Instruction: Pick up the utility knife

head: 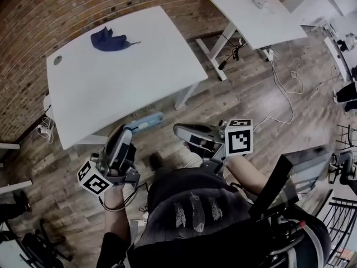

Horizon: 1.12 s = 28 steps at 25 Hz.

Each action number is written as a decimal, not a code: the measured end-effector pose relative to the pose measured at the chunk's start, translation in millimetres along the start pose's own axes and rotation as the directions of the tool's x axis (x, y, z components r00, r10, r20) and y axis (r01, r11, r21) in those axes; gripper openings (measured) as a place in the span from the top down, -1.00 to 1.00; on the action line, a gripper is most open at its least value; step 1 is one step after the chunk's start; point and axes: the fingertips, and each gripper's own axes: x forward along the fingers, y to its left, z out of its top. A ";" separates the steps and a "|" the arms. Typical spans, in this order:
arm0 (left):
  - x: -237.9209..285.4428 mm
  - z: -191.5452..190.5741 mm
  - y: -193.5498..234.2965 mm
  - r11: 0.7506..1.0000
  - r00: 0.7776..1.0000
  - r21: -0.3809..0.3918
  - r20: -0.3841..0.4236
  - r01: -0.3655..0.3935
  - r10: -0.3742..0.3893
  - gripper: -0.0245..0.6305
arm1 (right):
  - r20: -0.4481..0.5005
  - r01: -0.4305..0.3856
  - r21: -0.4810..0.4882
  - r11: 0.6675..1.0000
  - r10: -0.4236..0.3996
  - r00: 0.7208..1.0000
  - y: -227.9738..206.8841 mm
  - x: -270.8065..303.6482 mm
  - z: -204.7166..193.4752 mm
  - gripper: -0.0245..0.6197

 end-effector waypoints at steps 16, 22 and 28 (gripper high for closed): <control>174.7 -186.5 -123.8 0.995 0.989 0.036 -0.119 0.089 -0.084 0.76 | 0.268 -0.086 0.073 0.994 0.063 0.961 -49.2 -285.1 29.0 0.92; 213.8 -240.5 -162.6 0.988 0.975 0.082 -0.194 0.127 -0.109 0.76 | 0.321 -0.011 0.140 0.990 -0.035 0.946 -85.7 -368.2 19.0 0.92; 205.0 -246.5 -162.0 0.992 0.979 0.069 -0.183 0.108 -0.094 0.76 | 0.244 0.030 0.089 0.996 -0.052 0.968 -90.4 -361.2 12.4 0.92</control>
